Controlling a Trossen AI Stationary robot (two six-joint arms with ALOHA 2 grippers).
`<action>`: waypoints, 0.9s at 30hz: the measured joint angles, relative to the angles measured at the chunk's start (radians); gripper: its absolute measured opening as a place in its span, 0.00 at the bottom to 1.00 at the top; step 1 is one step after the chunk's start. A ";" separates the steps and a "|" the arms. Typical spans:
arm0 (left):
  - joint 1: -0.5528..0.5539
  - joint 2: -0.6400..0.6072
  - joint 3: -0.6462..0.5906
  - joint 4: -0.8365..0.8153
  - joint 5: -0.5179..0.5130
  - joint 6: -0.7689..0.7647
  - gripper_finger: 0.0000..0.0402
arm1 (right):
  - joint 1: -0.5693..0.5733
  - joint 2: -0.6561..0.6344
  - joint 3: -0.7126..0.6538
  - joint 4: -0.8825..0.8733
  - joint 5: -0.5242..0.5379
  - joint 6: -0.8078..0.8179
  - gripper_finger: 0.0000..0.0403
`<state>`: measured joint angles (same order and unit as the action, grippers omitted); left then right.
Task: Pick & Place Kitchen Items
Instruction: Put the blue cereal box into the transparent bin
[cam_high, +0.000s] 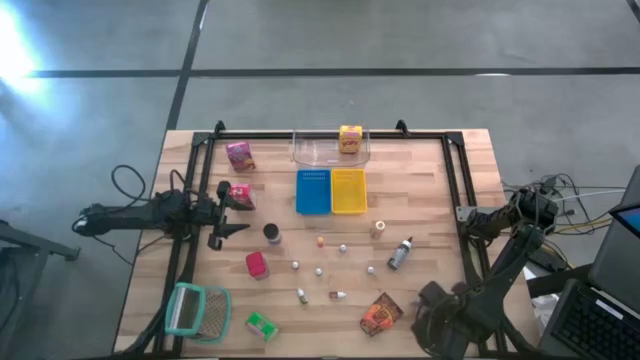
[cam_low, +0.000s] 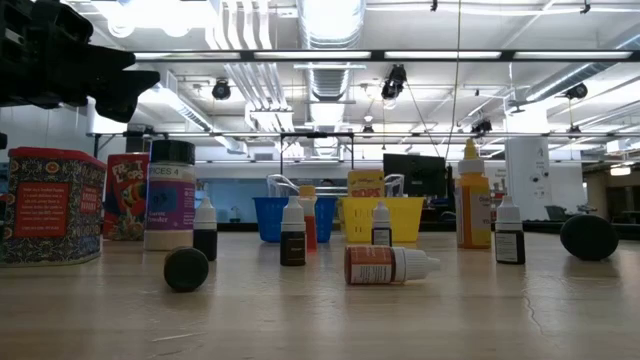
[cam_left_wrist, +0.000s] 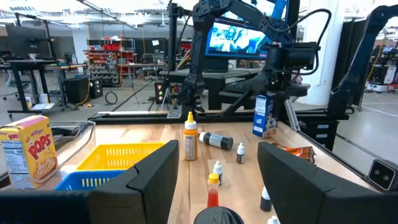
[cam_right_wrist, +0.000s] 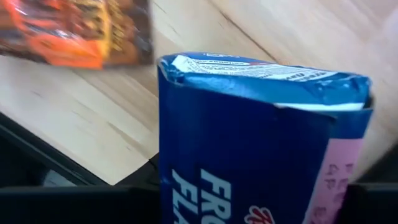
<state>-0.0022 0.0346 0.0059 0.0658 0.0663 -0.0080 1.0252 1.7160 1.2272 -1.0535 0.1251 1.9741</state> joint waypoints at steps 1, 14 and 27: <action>0.000 0.000 0.000 0.000 0.000 0.000 0.56 | 0.000 -0.001 0.008 -0.002 0.016 -0.003 0.31; 0.000 0.000 0.000 0.000 0.000 0.000 0.56 | -0.049 -0.009 0.305 -0.332 0.222 -0.101 0.34; 0.000 0.000 0.000 0.000 0.000 0.000 0.56 | -0.525 -0.013 0.622 -0.495 0.428 -0.907 0.34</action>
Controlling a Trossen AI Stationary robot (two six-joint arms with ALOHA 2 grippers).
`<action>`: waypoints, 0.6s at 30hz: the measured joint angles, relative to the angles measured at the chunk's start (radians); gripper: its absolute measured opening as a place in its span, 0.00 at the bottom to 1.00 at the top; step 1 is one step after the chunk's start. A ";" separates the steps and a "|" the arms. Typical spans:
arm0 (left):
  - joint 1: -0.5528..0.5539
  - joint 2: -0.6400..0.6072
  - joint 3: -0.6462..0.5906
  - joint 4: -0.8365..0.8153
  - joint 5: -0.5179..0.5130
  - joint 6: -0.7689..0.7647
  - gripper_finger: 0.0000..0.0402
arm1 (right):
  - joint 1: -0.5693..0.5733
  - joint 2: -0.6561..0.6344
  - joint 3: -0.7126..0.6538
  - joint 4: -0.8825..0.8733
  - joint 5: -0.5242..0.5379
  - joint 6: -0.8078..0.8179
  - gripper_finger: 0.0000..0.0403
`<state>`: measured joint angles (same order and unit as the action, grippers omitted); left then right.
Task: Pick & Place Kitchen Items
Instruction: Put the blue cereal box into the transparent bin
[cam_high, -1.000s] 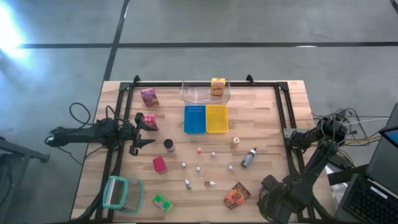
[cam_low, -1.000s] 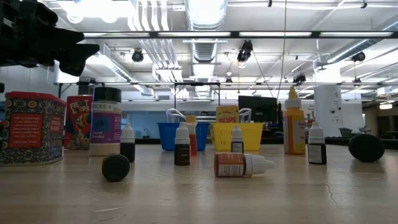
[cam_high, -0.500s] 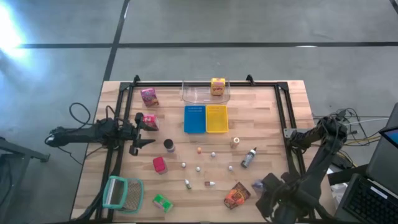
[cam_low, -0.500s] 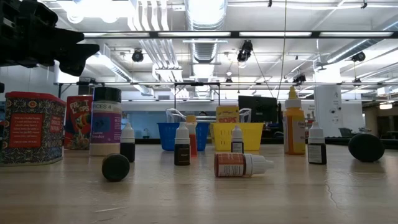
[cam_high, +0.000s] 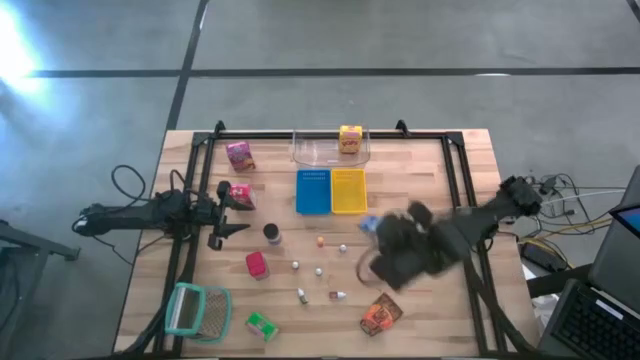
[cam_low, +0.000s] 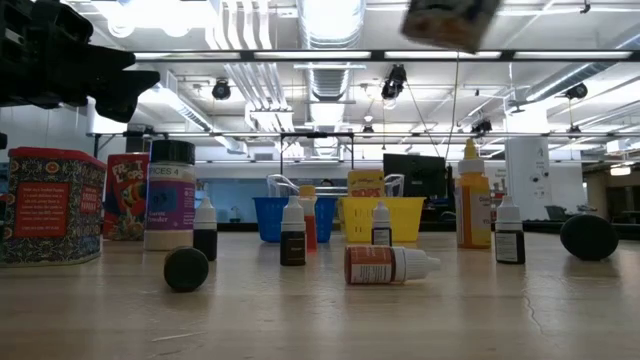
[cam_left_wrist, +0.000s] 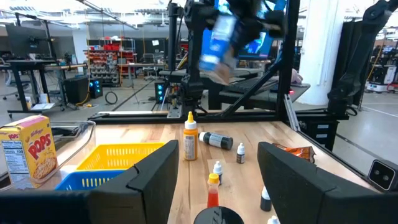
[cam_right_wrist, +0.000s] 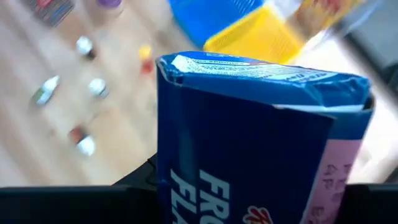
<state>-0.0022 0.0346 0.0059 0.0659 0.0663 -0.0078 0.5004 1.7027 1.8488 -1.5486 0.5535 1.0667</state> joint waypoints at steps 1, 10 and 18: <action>0.000 0.000 0.000 0.000 0.000 0.000 0.56 | -0.039 0.000 0.021 0.000 0.000 -0.064 0.35; 0.000 0.000 0.000 0.000 0.000 0.000 0.56 | -0.357 0.000 0.145 0.038 -0.012 -0.549 0.31; 0.000 0.000 0.000 0.000 0.000 0.000 0.56 | -0.615 0.000 0.124 0.157 -0.179 -0.910 0.35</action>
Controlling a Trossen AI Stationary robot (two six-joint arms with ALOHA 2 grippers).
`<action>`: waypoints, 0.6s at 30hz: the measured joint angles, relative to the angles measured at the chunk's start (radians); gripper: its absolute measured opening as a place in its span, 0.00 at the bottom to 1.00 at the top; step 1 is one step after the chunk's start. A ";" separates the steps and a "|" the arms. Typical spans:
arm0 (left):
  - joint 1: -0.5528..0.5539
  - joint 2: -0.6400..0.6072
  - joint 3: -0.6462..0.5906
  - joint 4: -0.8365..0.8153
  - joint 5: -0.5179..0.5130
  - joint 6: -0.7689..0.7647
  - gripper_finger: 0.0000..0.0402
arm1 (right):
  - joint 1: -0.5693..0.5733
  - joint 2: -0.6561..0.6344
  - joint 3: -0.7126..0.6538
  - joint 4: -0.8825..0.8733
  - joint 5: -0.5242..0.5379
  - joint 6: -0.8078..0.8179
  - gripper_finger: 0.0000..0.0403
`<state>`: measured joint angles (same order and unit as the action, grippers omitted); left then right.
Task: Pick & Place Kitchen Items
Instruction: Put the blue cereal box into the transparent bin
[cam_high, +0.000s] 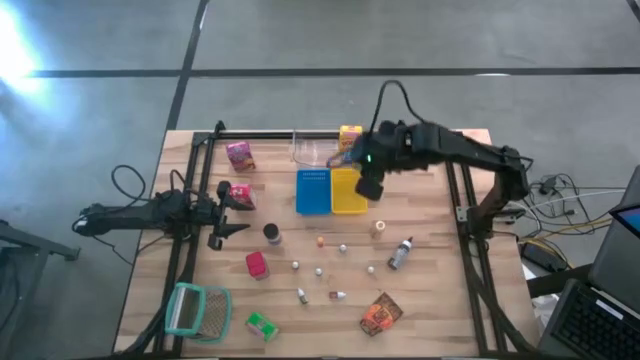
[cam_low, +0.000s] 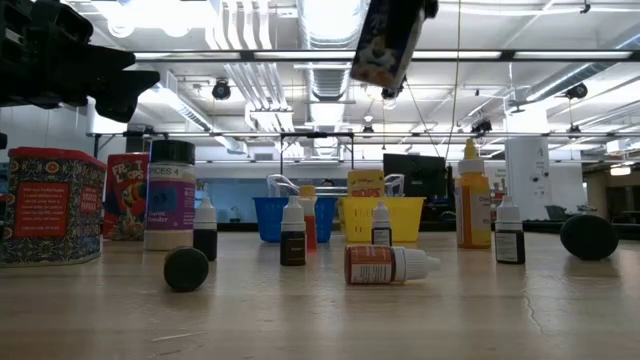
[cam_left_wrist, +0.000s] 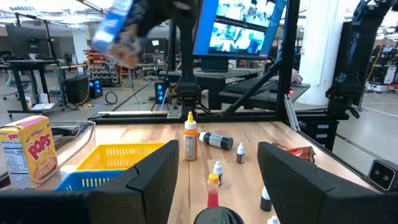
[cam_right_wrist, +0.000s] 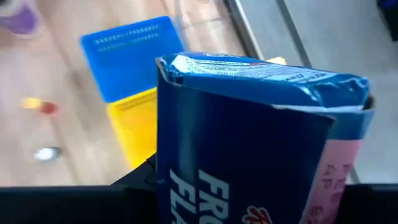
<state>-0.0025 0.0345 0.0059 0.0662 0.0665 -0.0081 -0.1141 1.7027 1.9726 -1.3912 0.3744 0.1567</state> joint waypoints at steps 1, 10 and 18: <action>0.000 0.000 0.000 0.000 0.000 0.000 0.56 | -0.031 0.000 -0.005 0.011 -0.014 -0.035 0.35; 0.000 0.000 0.000 0.000 0.000 0.000 0.56 | -0.241 0.012 -0.098 0.163 -0.162 -0.309 0.32; 0.000 0.000 0.000 0.000 0.000 0.000 0.56 | -0.328 0.062 -0.210 0.249 -0.177 -0.434 0.37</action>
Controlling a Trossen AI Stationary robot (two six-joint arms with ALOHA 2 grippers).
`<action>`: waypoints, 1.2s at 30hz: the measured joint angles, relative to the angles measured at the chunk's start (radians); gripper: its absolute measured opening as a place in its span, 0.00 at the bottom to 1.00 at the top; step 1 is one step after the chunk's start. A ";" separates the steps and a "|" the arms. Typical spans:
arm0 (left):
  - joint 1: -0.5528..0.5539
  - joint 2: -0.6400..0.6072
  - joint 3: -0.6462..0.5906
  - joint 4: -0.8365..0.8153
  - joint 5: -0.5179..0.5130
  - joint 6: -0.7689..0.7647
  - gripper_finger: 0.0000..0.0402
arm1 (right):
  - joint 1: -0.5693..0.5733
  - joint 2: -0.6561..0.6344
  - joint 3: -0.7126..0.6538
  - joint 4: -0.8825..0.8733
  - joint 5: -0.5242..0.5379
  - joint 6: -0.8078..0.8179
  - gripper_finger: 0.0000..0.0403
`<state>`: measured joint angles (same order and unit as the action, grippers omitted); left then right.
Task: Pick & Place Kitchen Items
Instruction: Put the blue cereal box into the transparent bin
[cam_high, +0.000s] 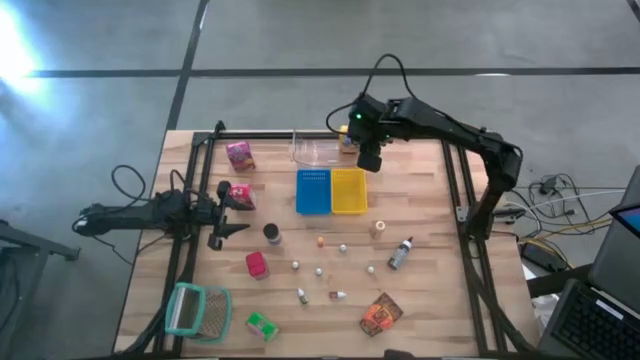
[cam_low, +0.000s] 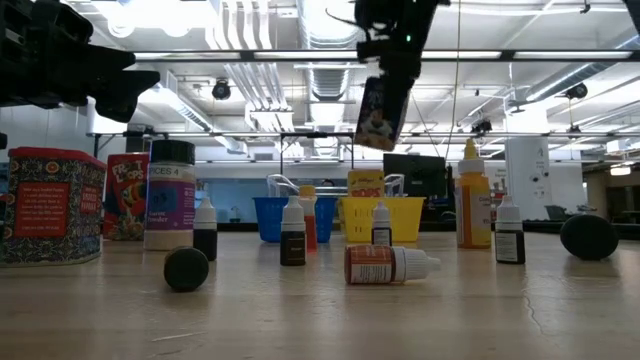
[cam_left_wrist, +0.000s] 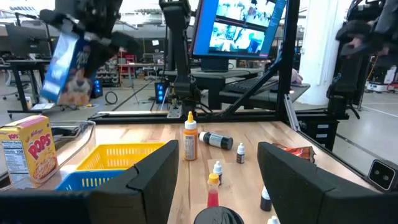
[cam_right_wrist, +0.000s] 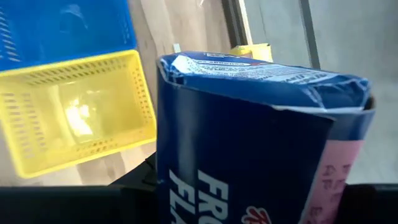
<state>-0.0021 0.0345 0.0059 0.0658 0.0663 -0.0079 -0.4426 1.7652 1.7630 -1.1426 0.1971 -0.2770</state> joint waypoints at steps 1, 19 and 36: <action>0.000 0.000 0.000 0.000 0.000 0.000 0.56 | -0.007 0.006 -0.010 0.010 -0.008 -0.012 0.37; 0.000 0.000 0.000 0.000 0.000 0.000 0.56 | -0.074 0.173 -0.030 0.084 -0.061 -0.130 0.37; 0.000 0.000 0.000 0.000 0.000 0.000 0.56 | -0.089 0.312 -0.024 0.130 -0.068 -0.183 0.36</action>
<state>-0.0021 0.0349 0.0059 0.0661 0.0665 -0.0078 -0.5320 2.0770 1.7386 -1.0126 0.1295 -0.4599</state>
